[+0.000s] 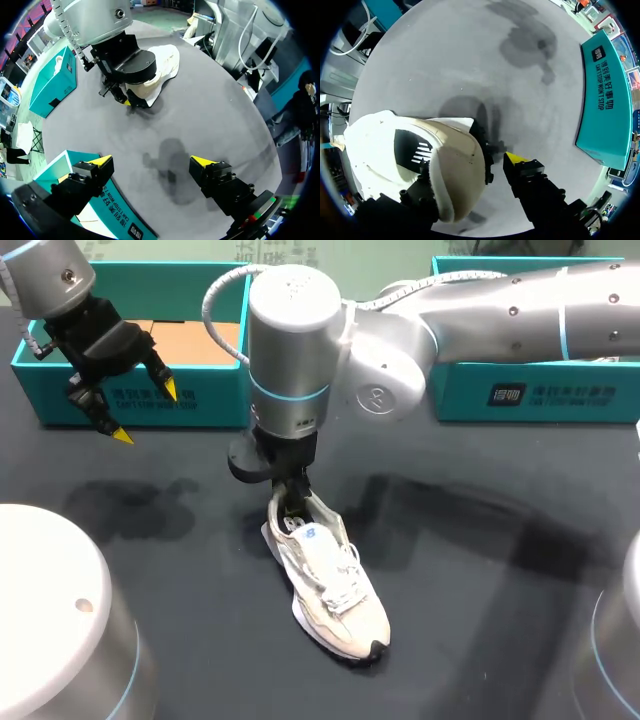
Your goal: Take the shoe out of the shoebox, open the shoe tongue, remove and reinsert the insole, then place the shoe into the shoebox
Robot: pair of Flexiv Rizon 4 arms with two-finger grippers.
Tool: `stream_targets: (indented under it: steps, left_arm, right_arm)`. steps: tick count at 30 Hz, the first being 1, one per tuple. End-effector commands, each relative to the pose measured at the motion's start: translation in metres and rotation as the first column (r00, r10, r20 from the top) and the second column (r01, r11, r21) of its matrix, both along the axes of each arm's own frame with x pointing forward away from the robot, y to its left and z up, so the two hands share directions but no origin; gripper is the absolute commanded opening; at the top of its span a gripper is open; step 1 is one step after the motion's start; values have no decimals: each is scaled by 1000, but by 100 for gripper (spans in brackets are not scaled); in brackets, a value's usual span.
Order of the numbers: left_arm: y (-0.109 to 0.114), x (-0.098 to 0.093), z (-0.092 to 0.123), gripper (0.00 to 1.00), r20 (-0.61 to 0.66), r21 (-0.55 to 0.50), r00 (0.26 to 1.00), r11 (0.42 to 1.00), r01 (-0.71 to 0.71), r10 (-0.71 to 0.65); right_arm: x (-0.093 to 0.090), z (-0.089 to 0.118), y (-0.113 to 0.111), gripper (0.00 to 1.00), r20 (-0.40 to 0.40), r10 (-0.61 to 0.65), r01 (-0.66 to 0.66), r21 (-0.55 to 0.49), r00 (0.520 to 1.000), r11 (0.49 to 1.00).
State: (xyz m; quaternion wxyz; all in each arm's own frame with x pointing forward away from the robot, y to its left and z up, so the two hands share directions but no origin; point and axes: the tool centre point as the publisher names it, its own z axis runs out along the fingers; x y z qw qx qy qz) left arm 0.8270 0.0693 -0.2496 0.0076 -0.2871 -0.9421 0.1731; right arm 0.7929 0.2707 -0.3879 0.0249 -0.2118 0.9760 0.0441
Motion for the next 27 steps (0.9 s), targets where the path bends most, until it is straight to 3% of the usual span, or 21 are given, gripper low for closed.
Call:
stream_targets:
  steps: [1,3,6,14,27]
  left_arm:
    - [0,-1,0,100,2,2,1000,1000,0,0]
    - [0,-1,0,100,2,2,1000,1000,0,0]
    - [0,-1,0,100,2,2,1000,1000,0,0]
    - [0,-1,0,100,2,2,1000,1000,0,0]
    - [0,-1,0,100,2,2,1000,1000,0,0]
  right_arm:
    - [-2,-4,2,45,-2,-2,2,4,1000,1000]
    - [-3,-4,2,31,-2,-6,6,6,1000,1000]
    - [-5,-2,0,0,3,-14,14,6,1000,1000]
    - [-9,16,-7,0,31,-46,47,-3,998,999]
    - [14,84,-51,0,105,-173,175,-14,979,984]
